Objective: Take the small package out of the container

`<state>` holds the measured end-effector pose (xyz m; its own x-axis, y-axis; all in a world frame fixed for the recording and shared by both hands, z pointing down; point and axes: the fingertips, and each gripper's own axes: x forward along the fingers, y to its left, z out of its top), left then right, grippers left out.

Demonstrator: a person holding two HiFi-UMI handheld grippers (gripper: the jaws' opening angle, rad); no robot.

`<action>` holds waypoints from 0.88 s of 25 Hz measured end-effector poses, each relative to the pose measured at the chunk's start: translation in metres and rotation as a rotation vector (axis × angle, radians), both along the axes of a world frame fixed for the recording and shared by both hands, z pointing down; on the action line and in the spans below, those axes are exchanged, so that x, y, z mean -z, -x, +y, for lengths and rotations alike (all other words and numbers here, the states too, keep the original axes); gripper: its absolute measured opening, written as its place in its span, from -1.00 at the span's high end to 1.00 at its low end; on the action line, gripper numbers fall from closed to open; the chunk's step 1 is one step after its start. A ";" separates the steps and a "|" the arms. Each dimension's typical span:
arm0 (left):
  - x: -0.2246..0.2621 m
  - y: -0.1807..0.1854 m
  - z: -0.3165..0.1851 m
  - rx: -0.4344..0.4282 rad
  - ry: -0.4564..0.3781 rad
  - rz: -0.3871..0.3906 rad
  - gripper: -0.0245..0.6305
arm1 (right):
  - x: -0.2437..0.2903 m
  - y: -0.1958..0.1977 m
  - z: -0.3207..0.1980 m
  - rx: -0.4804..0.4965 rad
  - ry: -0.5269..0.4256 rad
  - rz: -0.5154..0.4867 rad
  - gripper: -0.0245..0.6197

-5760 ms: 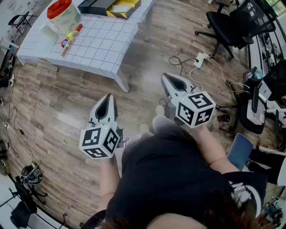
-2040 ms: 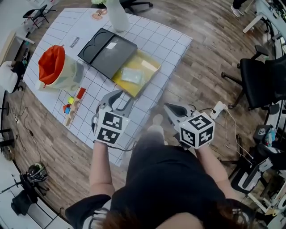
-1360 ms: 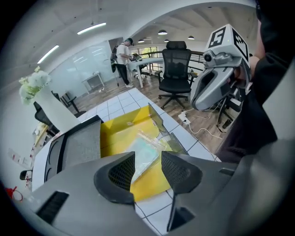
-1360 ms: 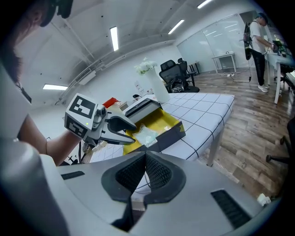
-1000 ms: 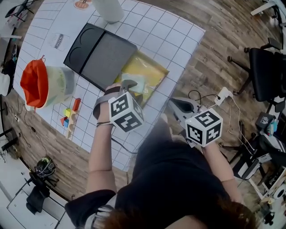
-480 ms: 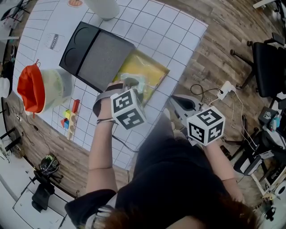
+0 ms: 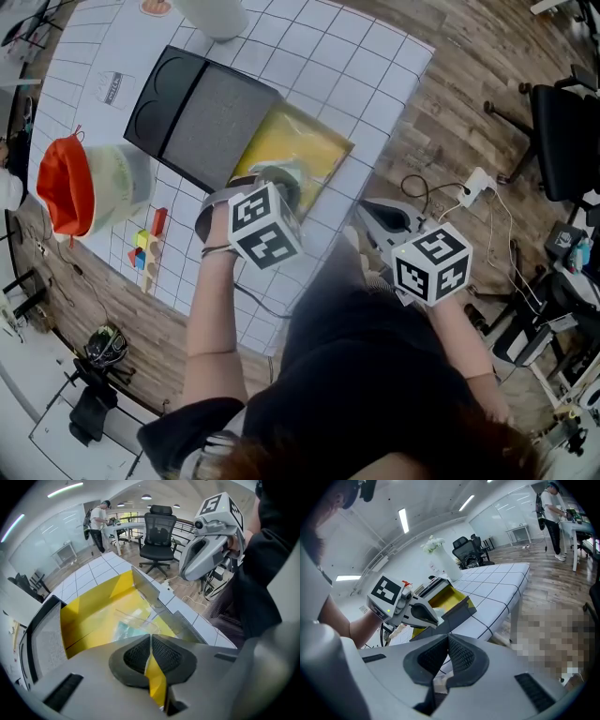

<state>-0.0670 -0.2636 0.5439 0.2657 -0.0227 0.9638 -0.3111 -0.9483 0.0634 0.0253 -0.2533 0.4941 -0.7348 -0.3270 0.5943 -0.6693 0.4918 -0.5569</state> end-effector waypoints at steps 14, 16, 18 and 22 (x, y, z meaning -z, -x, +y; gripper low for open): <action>0.026 0.008 -0.009 0.139 -0.190 -0.029 0.85 | 0.015 -0.008 0.025 -0.007 -0.048 -0.010 0.88; 0.035 0.008 -0.010 0.176 -0.228 -0.007 0.85 | 0.018 -0.008 0.029 -0.006 -0.058 -0.013 0.88; 0.046 0.007 -0.008 0.205 -0.259 0.020 0.85 | 0.022 -0.008 0.034 -0.004 -0.070 -0.013 0.88; 0.067 0.007 -0.003 0.277 -0.318 0.073 0.85 | 0.031 -0.007 0.042 -0.006 -0.099 -0.010 0.88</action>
<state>-0.0738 -0.2667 0.4768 0.2752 -0.3954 0.8763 -0.5622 -0.8056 -0.1870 0.0322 -0.2117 0.4626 -0.7386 -0.3881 0.5512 -0.6667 0.5413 -0.5123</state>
